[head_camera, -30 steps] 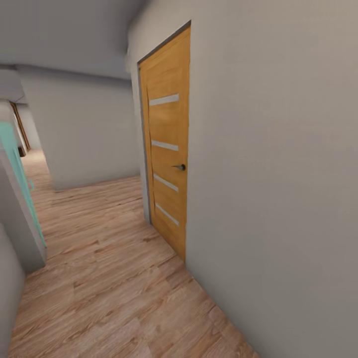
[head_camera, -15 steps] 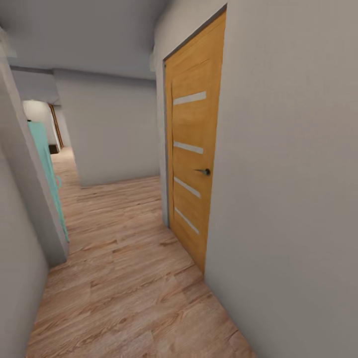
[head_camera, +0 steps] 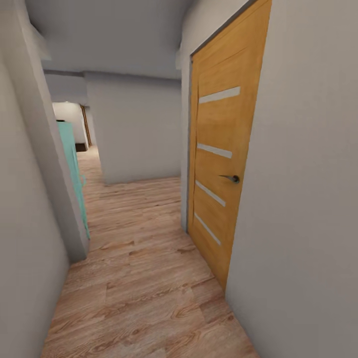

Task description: Move the two storage containers from the living room to the garage. In the garage, place one container on the floor and stack the other container on top of it (either order is fine).

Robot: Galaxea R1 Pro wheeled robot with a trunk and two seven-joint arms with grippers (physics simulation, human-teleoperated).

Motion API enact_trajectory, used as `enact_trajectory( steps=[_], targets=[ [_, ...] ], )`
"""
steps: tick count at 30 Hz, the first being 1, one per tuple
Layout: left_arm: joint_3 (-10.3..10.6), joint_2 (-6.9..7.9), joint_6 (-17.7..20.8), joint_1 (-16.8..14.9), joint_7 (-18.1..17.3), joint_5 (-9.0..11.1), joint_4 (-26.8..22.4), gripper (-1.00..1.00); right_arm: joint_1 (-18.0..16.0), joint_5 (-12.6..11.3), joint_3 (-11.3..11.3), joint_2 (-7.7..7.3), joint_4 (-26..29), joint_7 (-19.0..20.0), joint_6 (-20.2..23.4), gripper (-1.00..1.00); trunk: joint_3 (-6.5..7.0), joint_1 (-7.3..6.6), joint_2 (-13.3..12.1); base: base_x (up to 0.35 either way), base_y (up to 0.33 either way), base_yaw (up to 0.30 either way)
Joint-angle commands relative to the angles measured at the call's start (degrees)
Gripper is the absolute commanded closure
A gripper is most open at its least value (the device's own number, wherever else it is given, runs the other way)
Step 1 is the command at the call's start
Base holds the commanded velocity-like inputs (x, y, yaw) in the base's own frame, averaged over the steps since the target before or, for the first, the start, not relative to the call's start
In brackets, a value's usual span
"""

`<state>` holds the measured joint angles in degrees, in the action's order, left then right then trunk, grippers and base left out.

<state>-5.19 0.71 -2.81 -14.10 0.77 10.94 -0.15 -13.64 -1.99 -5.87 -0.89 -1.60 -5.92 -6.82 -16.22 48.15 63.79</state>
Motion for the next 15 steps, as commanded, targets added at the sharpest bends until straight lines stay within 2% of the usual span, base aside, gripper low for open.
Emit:
enact_trajectory(
  steps=[1, 15],
  targets=[
    [-0.44, -0.01, -0.18, -0.05, 0.06, -0.04, 0.07, -1.0, -0.07, -0.2, -0.46, 0.01, -0.16, -0.15, -0.3, -1.0, -0.07, 0.04, 0.04, 0.32, 0.0, 0.269],
    [-0.44, -0.31, -0.18, -0.05, 0.02, -0.02, 0.07, -1.0, -0.07, -0.2, -0.46, 0.01, -0.16, -0.15, -0.3, -1.0, -0.07, 0.04, 0.04, 0.32, 0.0, 0.269]
  ],
)
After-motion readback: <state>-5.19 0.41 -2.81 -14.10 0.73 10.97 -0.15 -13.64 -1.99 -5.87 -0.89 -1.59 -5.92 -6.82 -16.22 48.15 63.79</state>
